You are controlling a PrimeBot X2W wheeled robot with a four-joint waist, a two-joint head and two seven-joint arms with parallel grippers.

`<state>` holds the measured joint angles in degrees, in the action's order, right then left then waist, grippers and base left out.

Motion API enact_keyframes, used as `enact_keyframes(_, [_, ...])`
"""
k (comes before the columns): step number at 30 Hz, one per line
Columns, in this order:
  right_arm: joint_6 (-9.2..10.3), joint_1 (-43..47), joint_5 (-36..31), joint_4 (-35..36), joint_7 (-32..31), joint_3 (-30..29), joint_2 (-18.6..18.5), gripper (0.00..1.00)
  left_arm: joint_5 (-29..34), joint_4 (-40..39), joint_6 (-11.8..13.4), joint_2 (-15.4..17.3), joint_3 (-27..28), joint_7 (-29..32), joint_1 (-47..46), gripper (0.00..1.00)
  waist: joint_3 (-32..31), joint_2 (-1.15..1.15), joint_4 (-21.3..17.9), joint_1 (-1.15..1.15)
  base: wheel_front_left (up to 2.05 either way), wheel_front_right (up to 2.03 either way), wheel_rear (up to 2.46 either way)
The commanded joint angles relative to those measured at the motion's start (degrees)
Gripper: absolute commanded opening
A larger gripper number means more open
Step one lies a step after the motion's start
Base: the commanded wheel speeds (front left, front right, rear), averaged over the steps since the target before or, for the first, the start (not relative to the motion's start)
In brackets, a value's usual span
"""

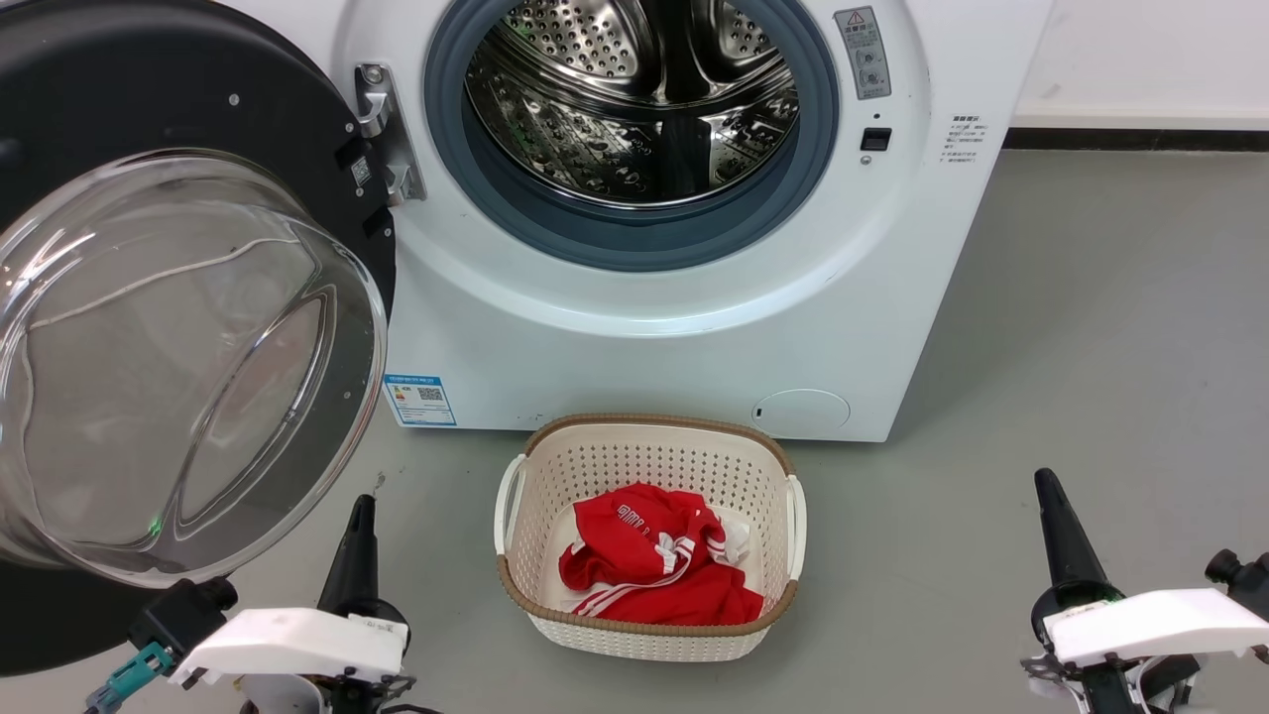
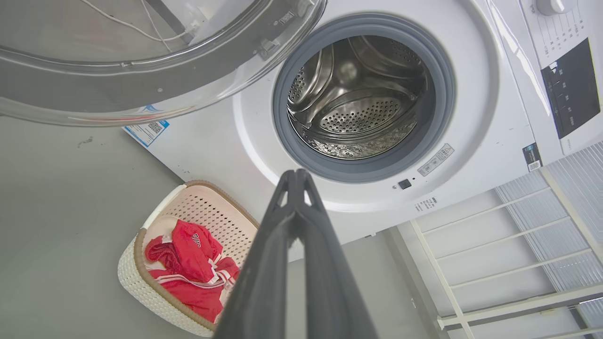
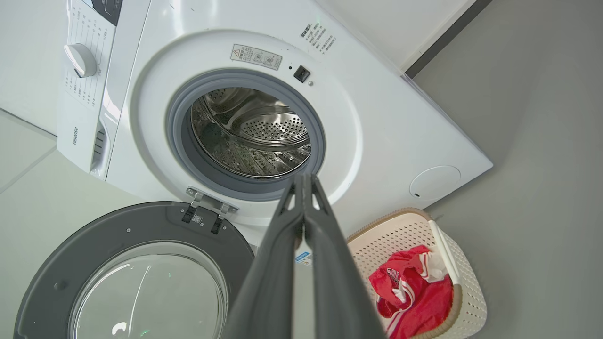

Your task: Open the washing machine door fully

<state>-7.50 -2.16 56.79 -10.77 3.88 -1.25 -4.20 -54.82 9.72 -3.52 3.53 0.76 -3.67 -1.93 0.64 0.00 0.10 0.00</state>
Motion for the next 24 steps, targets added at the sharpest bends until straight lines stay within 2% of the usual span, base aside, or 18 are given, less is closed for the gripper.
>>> enact_keyframes(1, [0.00, -1.26, 2.41, 0.23, -0.47, -0.24, -0.41, 0.00, -2.33, -0.18, -0.45, 0.36, 0.44, 0.46, -1.67, 0.00, -0.01, 0.00, 0.00, 0.00, 0.00, 0.00, 0.00])
enact_keyframes(24, [0.01, -2.44, 15.94, -1.10, -3.69, -1.39, -0.39, 0.00, -16.31, 1.54, -1.86, 0.35, 2.12, 3.94, -2.78, 0.00, -0.16, 0.00, -0.03, 0.00, 0.00, 0.00, 0.00])
